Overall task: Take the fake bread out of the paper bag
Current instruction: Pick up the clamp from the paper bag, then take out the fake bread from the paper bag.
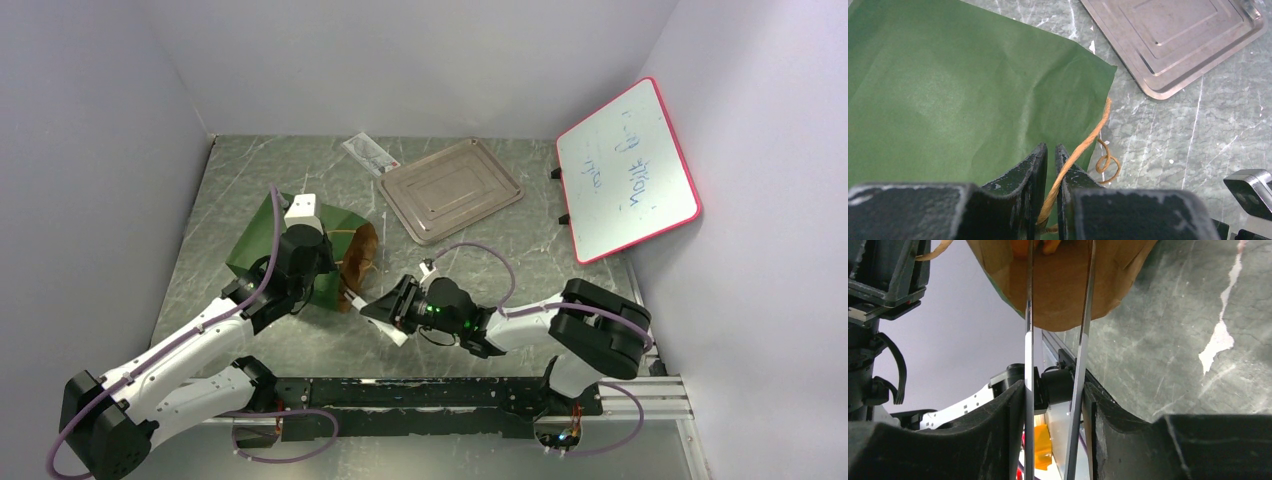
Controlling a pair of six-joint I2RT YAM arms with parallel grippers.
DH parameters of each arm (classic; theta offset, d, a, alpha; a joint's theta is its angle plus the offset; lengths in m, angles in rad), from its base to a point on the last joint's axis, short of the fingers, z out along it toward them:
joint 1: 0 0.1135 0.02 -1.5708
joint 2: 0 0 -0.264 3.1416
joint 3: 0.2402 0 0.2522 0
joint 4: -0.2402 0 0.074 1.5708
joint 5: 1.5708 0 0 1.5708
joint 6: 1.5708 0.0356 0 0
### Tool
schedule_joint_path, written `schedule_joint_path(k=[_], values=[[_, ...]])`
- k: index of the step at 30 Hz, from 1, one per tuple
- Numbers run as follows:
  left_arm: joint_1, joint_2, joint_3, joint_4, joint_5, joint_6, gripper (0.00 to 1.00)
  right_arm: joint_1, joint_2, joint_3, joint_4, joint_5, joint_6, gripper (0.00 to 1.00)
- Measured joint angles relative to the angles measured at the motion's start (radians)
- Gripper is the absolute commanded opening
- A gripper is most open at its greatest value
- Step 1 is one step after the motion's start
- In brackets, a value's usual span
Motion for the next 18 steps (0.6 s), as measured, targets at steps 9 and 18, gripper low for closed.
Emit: schedule_joint_path(k=[9, 18], values=[[0.0, 0.002, 0.0, 0.003, 0.0, 0.0, 0.07, -0.001, -0.003, 0.002, -0.042, 0.025, 0.027, 0.44], [-0.005, 0.013, 0.0, 0.008, 0.001, 0.0, 0.07, -0.041, 0.06, 0.049, -0.041, 0.027, 0.039, 0.47]])
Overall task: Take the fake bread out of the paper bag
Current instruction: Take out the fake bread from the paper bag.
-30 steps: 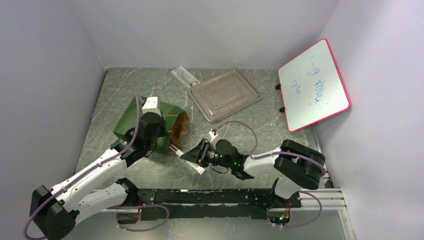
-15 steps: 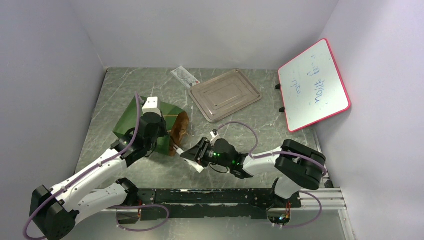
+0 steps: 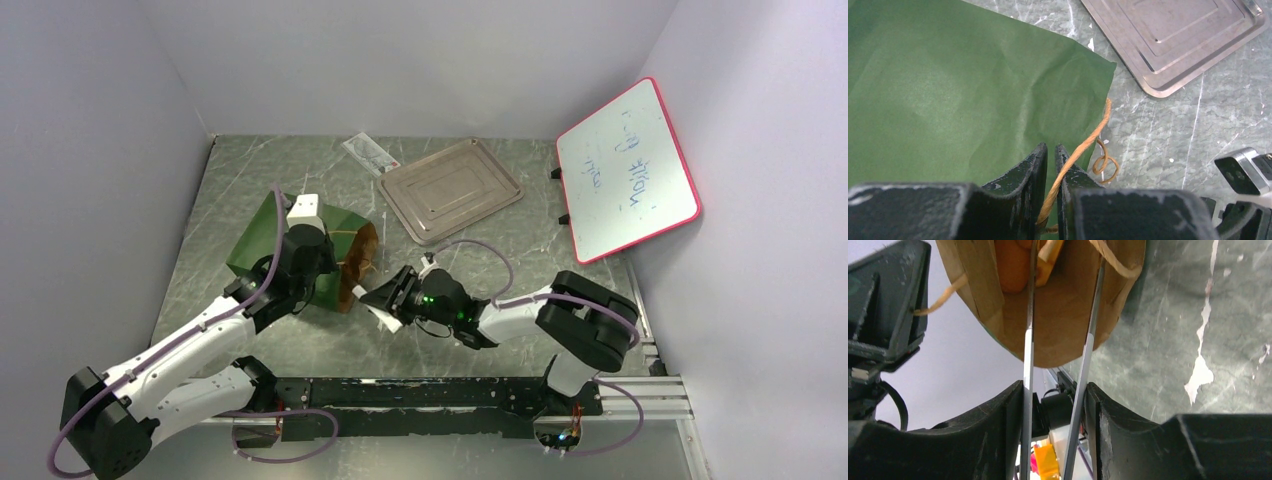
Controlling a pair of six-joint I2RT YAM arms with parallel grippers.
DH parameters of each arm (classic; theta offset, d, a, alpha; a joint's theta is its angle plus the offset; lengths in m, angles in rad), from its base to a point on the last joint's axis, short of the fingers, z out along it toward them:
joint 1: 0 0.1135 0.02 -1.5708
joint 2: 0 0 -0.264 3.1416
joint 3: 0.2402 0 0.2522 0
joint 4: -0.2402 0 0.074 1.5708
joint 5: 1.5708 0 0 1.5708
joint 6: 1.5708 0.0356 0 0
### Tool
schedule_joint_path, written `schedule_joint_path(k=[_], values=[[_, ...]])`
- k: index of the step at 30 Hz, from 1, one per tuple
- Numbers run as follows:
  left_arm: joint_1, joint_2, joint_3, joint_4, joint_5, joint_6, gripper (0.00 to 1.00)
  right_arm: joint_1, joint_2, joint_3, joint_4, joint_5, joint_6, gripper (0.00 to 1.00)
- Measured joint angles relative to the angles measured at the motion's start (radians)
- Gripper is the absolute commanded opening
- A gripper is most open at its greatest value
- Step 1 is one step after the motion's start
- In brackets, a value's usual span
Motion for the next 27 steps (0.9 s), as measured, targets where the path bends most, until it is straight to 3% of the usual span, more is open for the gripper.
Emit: schedule_joint_path(k=[15, 17, 21, 25, 27], values=[[-0.005, 0.014, 0.0, 0.02, 0.008, -0.001, 0.07, -0.066, 0.178, 0.138, 0.017, -0.032, 0.011, 0.48], [-0.006, 0.016, -0.002, 0.022, 0.011, -0.002, 0.07, -0.074, 0.201, 0.155, 0.017, -0.036, 0.01, 0.42], [-0.008, 0.016, -0.001, 0.023, 0.013, -0.001, 0.07, -0.085, 0.225, 0.171, 0.021, -0.045, 0.014, 0.13], [-0.008, 0.016, -0.001, 0.024, 0.013, -0.001, 0.07, -0.086, 0.232, 0.162, 0.047, -0.05, 0.039, 0.0], [-0.008, 0.017, -0.002, 0.025, 0.013, -0.001, 0.07, -0.086, 0.232, 0.142, 0.068, -0.048, 0.051, 0.0]])
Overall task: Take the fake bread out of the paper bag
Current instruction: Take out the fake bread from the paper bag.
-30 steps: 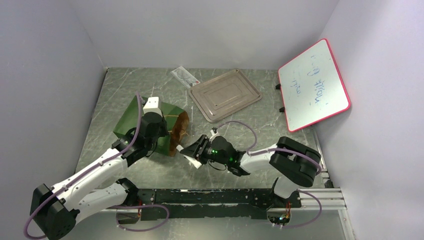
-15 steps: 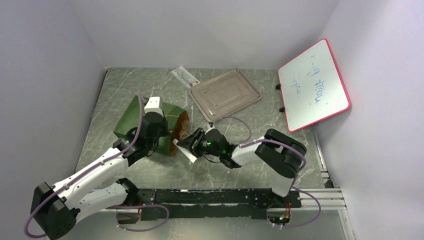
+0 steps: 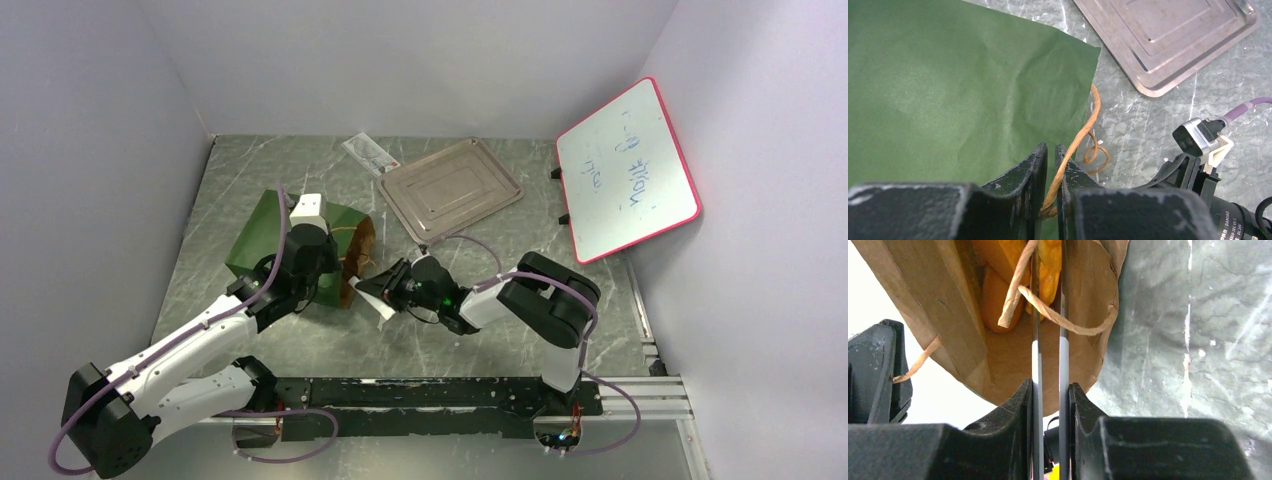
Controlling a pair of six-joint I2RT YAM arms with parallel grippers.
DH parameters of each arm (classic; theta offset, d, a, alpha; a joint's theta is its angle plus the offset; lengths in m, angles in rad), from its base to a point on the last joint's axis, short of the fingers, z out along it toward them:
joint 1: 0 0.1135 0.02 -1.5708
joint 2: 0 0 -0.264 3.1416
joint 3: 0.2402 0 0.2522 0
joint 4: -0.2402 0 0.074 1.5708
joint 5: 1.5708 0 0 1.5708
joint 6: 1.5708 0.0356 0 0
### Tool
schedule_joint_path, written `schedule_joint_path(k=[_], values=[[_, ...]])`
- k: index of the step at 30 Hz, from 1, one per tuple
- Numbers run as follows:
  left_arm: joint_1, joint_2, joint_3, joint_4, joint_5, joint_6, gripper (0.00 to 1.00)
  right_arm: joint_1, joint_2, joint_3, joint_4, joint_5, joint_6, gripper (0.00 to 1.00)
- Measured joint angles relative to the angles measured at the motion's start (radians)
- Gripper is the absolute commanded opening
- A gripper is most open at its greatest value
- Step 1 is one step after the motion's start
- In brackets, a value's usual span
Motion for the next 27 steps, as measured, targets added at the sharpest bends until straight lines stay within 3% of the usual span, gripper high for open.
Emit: schedule_joint_path(k=[6, 13, 20, 27], values=[[0.0, 0.0, 0.0, 0.006, -0.008, -0.004, 0.07, 0.0, -0.048, -0.072, 0.03, 0.008, 0.011, 0.0], [-0.001, 0.03, 0.0, 0.011, -0.061, -0.026, 0.07, 0.005, -0.217, -0.2, 0.008, 0.031, 0.011, 0.0], [-0.001, 0.111, 0.029, 0.009, -0.12, -0.06, 0.07, 0.051, -0.464, -0.296, -0.087, 0.083, -0.005, 0.0], [-0.001, 0.154, 0.071, 0.007, -0.169, -0.082, 0.07, 0.127, -0.808, -0.371, -0.311, 0.192, -0.027, 0.0]])
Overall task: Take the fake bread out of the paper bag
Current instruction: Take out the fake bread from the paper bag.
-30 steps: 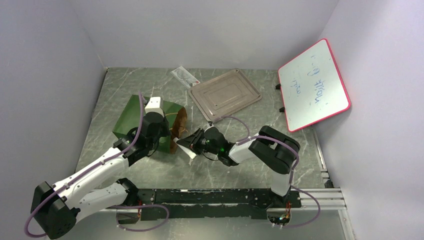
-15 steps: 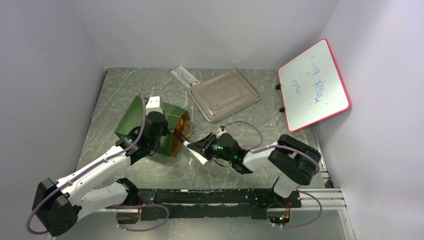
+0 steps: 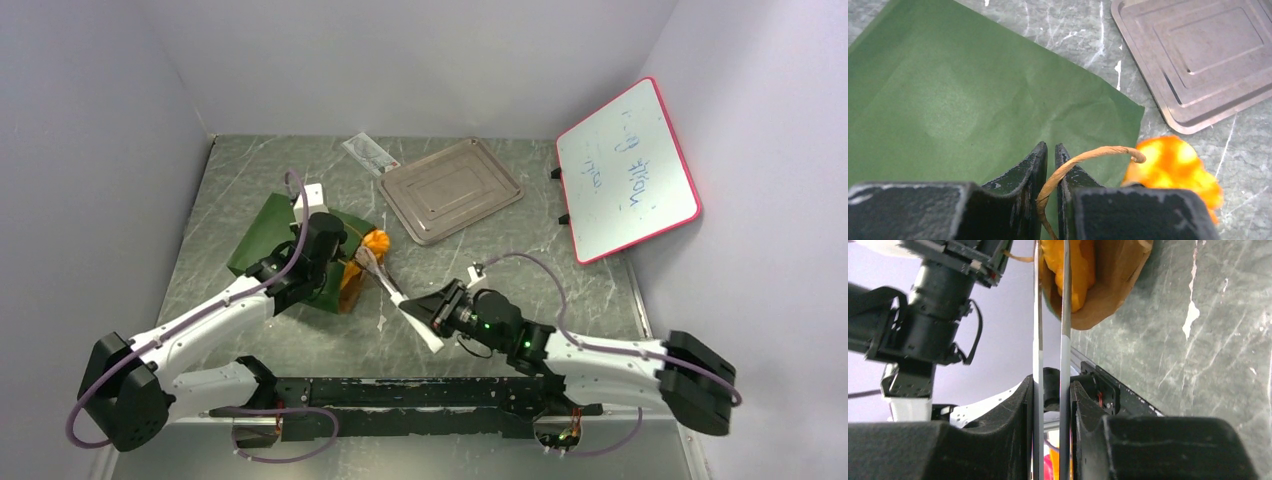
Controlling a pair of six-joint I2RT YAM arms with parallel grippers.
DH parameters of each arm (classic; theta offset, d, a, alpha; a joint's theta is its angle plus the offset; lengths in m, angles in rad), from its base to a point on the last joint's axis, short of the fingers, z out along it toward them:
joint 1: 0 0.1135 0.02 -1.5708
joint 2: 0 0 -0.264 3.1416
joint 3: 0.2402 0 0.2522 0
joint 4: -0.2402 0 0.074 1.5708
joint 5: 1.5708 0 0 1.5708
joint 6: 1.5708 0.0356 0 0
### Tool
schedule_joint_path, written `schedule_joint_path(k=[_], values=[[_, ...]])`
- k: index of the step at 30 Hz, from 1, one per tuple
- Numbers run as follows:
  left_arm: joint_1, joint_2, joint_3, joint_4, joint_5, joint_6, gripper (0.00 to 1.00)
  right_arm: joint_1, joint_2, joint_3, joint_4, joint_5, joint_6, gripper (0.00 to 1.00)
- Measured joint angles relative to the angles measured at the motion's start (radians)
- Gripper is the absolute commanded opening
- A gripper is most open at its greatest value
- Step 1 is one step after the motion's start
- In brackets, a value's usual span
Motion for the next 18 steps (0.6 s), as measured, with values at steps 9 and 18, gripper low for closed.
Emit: schedule_joint_path(k=[9, 18], values=[[0.003, 0.048, 0.039, -0.011, -0.065, -0.001, 0.07, 0.087, -0.375, -0.03, -0.336, 0.177, 0.002, 0.0], [0.1, 0.061, 0.048, -0.019, -0.037, -0.004, 0.07, 0.112, -0.46, 0.01, -0.568, 0.336, -0.001, 0.0]])
